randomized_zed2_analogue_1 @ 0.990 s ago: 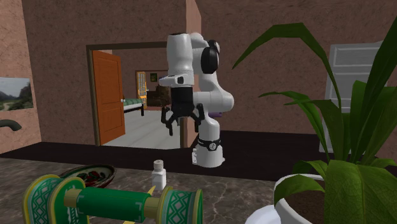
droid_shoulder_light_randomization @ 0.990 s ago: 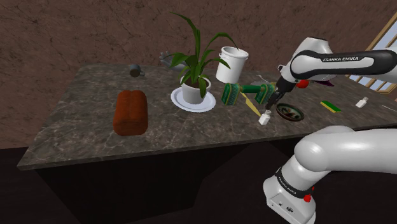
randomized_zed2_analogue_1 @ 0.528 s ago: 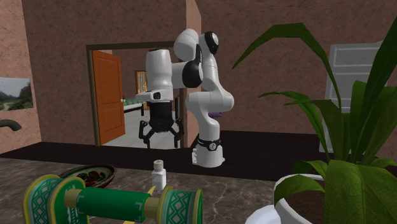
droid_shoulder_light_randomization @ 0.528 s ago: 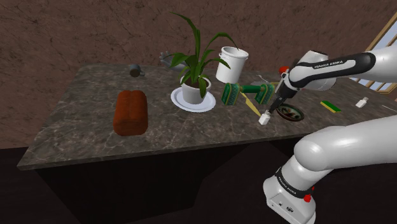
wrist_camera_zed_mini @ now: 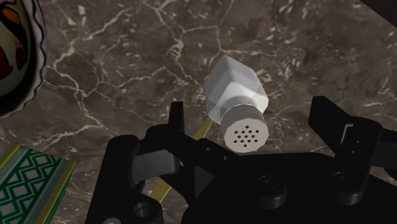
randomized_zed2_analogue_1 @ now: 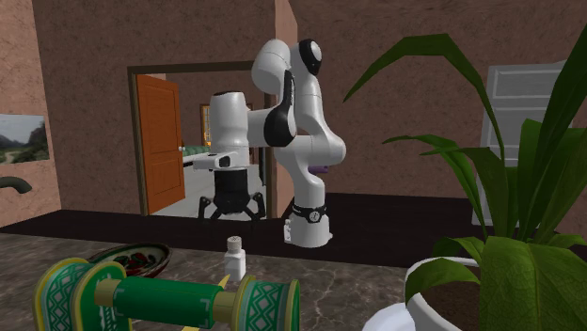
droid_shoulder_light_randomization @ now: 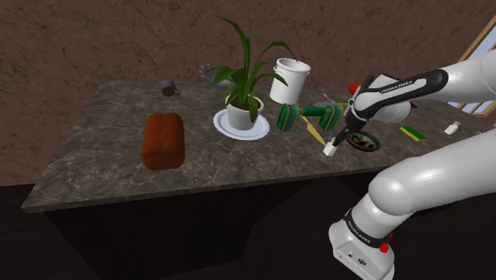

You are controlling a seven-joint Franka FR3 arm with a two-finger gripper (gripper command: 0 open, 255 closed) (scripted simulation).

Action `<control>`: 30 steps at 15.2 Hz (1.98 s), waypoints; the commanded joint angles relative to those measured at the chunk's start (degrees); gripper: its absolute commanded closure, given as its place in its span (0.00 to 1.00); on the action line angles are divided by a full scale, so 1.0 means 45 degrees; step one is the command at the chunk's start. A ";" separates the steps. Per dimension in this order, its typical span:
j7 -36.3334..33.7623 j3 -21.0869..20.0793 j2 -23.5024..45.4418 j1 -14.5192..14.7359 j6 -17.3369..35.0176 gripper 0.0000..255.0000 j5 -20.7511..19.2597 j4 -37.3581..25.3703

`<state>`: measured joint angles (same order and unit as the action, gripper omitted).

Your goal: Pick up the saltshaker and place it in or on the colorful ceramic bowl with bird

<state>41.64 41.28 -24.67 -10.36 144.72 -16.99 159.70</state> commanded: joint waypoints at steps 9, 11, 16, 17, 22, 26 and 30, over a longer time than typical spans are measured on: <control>0.0107 0.0193 0.0392 0.0203 0.0454 1.00 0.0147 0.0055; 0.0107 0.0193 0.0392 0.0203 0.0454 1.00 0.0147 0.0056; 0.0104 0.0191 0.0391 0.0203 0.0454 1.00 0.0147 0.0057; 0.0107 0.0193 0.0393 0.0204 0.0454 1.00 0.0148 0.0056; -0.0156 -0.0245 -0.0368 -0.0108 -0.0535 1.00 -0.0063 -0.0190; -0.0340 -0.0629 -0.1038 -0.0315 -0.1489 1.00 -0.0149 -0.0485; -0.0474 -0.0975 -0.1616 -0.0450 -0.2403 1.00 -0.0151 -0.0828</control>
<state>39.68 37.36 -31.09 -12.12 135.14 -17.60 156.32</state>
